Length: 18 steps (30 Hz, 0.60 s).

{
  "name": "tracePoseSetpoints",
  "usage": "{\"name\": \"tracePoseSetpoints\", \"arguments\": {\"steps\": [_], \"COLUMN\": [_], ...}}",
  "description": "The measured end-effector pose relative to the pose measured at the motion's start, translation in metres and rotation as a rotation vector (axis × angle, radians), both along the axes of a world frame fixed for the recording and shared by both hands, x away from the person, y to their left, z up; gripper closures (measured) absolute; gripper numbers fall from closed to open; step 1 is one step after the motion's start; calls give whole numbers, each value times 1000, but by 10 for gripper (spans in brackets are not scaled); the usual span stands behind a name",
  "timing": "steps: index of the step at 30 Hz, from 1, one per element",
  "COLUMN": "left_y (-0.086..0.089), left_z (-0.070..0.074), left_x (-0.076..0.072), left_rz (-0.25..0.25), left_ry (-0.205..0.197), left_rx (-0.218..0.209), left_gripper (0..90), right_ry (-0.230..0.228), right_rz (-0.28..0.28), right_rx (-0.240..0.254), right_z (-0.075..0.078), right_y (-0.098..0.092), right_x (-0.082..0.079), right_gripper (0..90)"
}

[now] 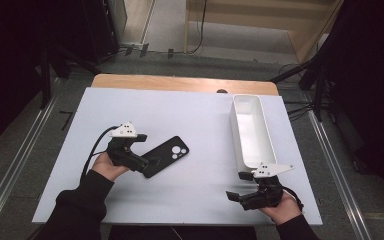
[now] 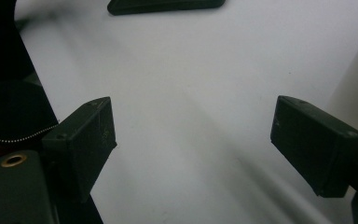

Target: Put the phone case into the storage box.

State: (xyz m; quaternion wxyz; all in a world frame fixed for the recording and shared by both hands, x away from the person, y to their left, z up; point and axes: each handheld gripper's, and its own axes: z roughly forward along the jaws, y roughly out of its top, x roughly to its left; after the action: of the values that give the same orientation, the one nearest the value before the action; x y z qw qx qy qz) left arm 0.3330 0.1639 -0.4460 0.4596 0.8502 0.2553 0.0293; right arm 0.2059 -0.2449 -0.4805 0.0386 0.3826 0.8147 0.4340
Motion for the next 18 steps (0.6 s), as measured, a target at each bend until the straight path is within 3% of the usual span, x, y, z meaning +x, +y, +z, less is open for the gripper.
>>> {"name": "tracePoseSetpoints", "arguments": {"steps": [18], "left_y": [-25], "left_z": [-6], "left_x": [21], "left_rz": [3], "left_ry": [-15], "left_rx": [31], "left_gripper": [0], "right_ry": [3], "right_rz": [2], "right_rx": [-5], "right_z": [-1], "right_y": [0], "right_x": [0], "right_gripper": [123]}}
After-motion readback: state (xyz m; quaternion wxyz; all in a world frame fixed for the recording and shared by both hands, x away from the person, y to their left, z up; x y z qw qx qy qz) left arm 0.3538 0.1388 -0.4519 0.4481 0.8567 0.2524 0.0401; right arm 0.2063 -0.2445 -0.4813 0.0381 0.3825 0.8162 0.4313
